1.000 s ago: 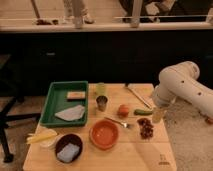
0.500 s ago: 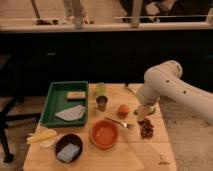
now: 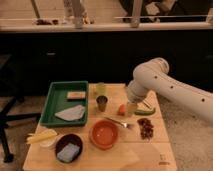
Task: Place eraser in metal cup
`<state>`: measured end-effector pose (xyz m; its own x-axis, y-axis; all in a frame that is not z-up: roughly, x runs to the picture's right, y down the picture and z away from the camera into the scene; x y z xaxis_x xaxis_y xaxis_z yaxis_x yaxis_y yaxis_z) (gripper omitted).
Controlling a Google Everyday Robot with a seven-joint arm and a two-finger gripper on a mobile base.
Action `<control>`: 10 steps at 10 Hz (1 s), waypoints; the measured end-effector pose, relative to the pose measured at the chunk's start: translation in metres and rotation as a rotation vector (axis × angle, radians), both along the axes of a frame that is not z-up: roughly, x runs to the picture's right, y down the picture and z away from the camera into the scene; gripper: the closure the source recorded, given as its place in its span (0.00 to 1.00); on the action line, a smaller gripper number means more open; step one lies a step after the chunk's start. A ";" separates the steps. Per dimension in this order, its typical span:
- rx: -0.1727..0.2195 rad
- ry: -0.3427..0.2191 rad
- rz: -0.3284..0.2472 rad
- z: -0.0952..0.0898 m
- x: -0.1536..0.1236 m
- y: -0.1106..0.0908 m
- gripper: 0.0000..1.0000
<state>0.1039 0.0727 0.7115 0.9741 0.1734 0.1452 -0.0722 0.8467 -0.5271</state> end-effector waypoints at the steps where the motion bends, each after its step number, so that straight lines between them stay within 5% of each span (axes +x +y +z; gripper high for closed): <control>1: -0.003 -0.009 0.001 0.000 -0.007 -0.001 0.20; 10: 0.005 -0.036 0.023 0.006 -0.011 -0.001 0.20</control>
